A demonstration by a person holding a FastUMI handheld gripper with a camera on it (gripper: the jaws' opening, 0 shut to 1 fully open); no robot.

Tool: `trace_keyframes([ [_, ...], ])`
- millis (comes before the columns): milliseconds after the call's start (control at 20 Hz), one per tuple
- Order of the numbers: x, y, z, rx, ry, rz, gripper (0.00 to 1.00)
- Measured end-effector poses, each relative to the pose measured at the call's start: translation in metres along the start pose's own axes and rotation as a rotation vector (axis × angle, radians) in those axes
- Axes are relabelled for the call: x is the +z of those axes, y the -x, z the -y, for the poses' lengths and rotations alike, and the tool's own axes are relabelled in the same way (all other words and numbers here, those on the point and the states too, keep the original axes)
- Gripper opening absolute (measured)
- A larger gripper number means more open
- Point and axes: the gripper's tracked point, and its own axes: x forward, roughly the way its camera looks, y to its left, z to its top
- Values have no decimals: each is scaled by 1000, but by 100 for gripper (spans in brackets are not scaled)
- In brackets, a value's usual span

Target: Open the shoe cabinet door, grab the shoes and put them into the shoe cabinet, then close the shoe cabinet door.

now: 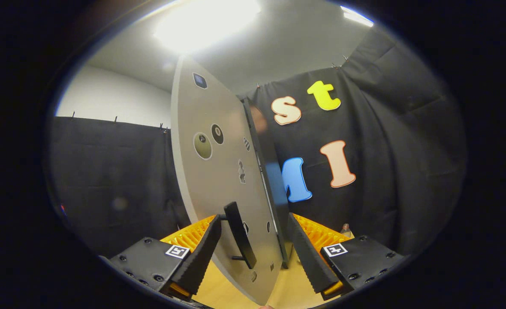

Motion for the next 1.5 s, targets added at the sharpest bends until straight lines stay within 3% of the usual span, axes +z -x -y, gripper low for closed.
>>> trace_keyframes([
  [200,-22,-14,-11,93,42,-71,97],
  [450,-23,-21,-22,135,143,-62,97],
  [800,-33,-42,-44,147,130,-82,97],
  [1500,-60,-115,-140,193,169,-82,97],
])
